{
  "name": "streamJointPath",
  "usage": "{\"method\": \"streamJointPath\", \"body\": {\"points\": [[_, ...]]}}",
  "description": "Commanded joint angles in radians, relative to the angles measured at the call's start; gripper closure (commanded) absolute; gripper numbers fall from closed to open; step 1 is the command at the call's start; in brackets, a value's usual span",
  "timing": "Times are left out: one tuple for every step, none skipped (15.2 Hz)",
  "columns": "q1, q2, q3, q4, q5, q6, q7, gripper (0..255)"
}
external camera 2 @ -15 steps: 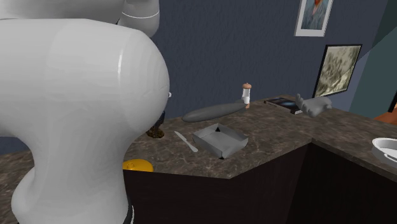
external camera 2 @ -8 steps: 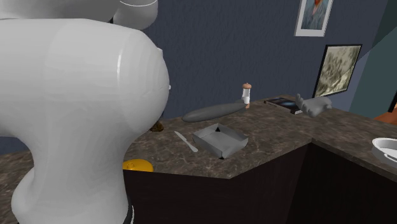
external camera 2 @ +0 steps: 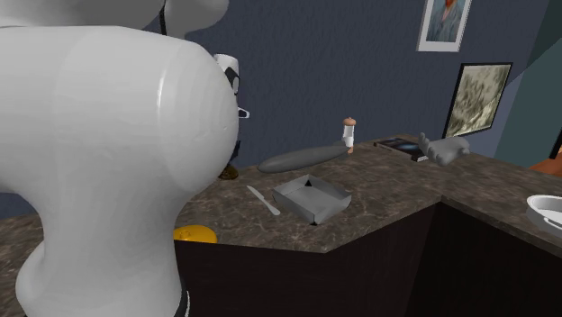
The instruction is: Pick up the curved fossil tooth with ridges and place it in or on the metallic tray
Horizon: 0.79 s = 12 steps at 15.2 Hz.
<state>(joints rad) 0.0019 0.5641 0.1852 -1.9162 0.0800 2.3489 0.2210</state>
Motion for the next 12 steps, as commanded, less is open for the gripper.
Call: {"method": "streamJointPath", "body": {"points": [[-0.032,-0.005,-0.009,0.002,0.000,-0.013,-0.040,255],[-0.049,-0.009,-0.014,0.000,0.001,-0.016,-0.061,255],[-0.065,-0.011,-0.019,-0.002,0.000,-0.020,-0.081,255],[-0.082,-0.013,-0.025,-0.002,0.000,-0.024,-0.102,255],[-0.098,-0.014,-0.030,-0.001,0.000,-0.029,-0.123,255],[-0.114,-0.014,-0.036,0.001,0.000,-0.034,-0.143,255],[-0.130,-0.014,-0.041,0.005,-0.001,-0.039,-0.163,255],[-0.146,-0.013,-0.047,0.009,-0.002,-0.045,-0.184,255],[-0.162,-0.011,-0.053,0.015,-0.002,-0.051,-0.204,255],[-0.178,-0.009,-0.058,0.022,-0.004,-0.058,-0.224,255],[-0.193,-0.006,-0.064,0.030,-0.005,-0.065,-0.243,255],[-0.208,-0.002,-0.070,0.039,-0.006,-0.073,-0.263,255]]}}
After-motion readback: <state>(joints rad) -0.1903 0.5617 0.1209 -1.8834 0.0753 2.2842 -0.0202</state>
